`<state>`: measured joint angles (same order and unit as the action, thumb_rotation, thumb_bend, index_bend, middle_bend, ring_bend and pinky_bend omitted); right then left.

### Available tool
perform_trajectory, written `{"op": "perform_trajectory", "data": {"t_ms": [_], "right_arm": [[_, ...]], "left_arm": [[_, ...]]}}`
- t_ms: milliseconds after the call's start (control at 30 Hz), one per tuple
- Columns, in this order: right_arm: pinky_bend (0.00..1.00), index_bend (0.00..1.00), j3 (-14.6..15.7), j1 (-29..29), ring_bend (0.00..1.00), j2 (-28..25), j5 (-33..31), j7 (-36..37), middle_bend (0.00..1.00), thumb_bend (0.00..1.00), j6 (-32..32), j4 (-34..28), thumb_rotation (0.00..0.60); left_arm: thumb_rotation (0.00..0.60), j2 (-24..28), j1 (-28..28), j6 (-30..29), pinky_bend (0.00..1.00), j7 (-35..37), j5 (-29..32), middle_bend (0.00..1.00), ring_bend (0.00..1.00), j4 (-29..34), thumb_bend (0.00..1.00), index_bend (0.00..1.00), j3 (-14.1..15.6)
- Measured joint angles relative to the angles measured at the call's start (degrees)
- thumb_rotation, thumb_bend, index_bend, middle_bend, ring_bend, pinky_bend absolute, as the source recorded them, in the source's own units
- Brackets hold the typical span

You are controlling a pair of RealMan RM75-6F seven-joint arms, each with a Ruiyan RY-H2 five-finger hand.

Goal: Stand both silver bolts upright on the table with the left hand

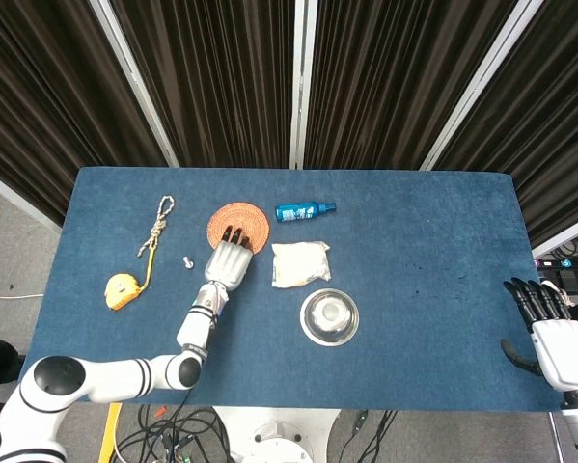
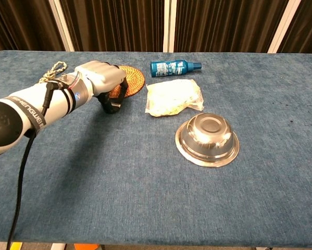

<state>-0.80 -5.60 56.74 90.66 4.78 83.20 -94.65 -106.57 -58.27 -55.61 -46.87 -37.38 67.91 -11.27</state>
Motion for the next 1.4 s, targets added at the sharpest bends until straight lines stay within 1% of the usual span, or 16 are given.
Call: {"op": "perform_trajectory", "data": {"t_ms": [267, 400, 600, 833, 1100, 1267, 1400], "right_arm": [[0.0, 0.0, 0.0, 0.1, 0.0, 0.1, 0.2, 0.2, 0.07, 0.22, 0.3, 0.2, 0.6], [0.0, 0.0, 0.0, 0.0, 0.0, 0.2, 0.4, 0.3, 0.07, 0.22, 0.3, 0.2, 0.6], [0.0, 0.0, 0.0, 0.0, 0.0, 0.1, 0.5, 0.0, 0.07, 0.22, 0.3, -0.1, 0.6], [0.0, 0.0, 0.0, 0.0, 0.0, 0.1, 0.7, -0.4, 0.07, 0.22, 0.4, -0.4, 0.6], [0.0, 0.0, 0.0, 0.0, 0.0, 0.0, 0.7, -0.7, 0.07, 0.22, 0.4, -0.7, 0.6], [0.0, 0.0, 0.0, 0.0, 0.0, 0.0, 0.7, -0.7, 0.07, 0.22, 0.4, -0.7, 0.6], [0.0, 0.0, 0.0, 0.0, 0.0, 0.0, 0.7, -0.6, 0.07, 0.22, 0.4, -0.7, 0.6]], "left_arm": [[0.6, 2.2, 2.5, 0.5, 0.0, 8.0, -1.7, 0.18, 0.03, 2.6, 0.37, 0.54, -2.3], [0.6, 4.3, 4.1, 2.4, 0.0, 13.4, -1.8, 0.18, 0.03, 4.9, 0.36, 0.54, -3.7], [0.6, 5.6, 5.7, 4.1, 0.0, 18.7, -2.7, 0.18, 0.03, 6.1, 0.36, 0.54, -4.5], [0.6, 6.4, 6.9, 6.1, 0.0, 23.8, -4.2, 0.18, 0.03, 7.4, 0.36, 0.54, -4.8], [0.6, 5.7, 7.9, 6.1, 0.0, 28.9, -8.0, 0.18, 0.03, 7.0, 0.36, 0.54, -4.7], [0.6, 4.9, 8.2, 6.2, 0.0, 29.9, -9.3, 0.18, 0.03, 5.4, 0.36, 0.53, -4.1], [0.6, 4.1, 8.6, 5.2, 0.0, 30.4, -10.7, 0.18, 0.03, 3.8, 0.36, 0.53, -3.6]]}}
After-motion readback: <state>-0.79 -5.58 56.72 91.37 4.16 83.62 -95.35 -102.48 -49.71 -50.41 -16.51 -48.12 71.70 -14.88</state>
